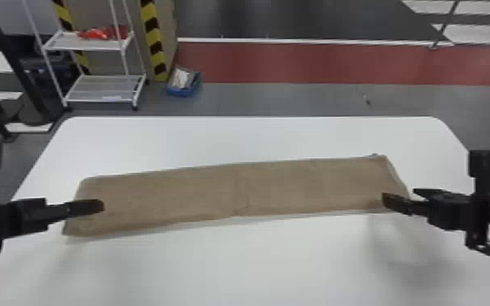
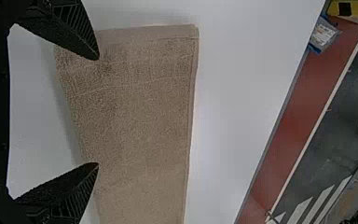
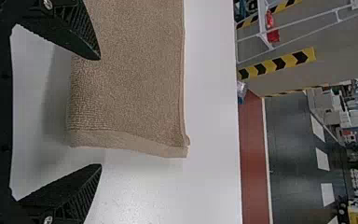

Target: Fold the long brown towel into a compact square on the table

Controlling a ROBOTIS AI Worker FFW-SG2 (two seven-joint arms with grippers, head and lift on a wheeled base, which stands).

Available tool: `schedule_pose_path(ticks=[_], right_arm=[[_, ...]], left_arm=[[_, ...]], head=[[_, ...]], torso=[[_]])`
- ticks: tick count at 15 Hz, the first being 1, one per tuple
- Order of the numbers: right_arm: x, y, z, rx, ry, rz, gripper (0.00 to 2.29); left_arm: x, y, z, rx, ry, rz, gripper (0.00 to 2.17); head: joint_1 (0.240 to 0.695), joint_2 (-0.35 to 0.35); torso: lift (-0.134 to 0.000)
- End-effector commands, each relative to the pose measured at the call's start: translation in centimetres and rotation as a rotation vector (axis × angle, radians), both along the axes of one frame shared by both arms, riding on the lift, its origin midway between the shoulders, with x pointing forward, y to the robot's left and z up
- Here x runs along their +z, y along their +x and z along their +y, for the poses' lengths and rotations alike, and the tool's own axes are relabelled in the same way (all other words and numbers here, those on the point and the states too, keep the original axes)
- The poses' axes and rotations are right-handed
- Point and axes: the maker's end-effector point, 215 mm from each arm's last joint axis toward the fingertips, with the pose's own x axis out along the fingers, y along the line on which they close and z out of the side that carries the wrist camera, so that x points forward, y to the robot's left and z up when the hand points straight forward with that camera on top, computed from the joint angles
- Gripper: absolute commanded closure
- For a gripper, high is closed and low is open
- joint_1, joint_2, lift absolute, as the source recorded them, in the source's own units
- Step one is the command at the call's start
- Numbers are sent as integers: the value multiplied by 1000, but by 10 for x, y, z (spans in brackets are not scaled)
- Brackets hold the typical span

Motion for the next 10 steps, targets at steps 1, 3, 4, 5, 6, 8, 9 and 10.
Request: schedule_pose_path(ticks=[1,3,4,5,6,8,9,10], right_arm=[[2,2,0,-1,0,-3,60],[3,3,-1,-2,-2,-6,60],[3,3,-1,-2,0,-6,60],[4,4,-1,-1,-3,-9,60],[3,3,-1,-2,-2,-7,60],[3,3,0,-2,-1,-7,60],[2,3,0,-2,-1,-6,60],[2,2,-2,-5,-1,-5,60]], left_arm=[[1,2,3,-1,4,0,73],[0,5,6,1,8,-3,73],[0,6,7,0,12,-5,73],[-1,8,8,0,18,-7,73],[-3,14,11,-1,31,-13,73],[-10,25,20,8,54,-17,76],[-13,31,24,5,73,-24,76],[-15,35,26,1,80,-31,76]], head=[[695,-16],[695,-13],[695,-12],[695,-11],[695,-8],[695,-4],[695,0],[695,4]], torso=[[-124],[-124],[-124],[-124],[-124],[-124],[-124],[-124]])
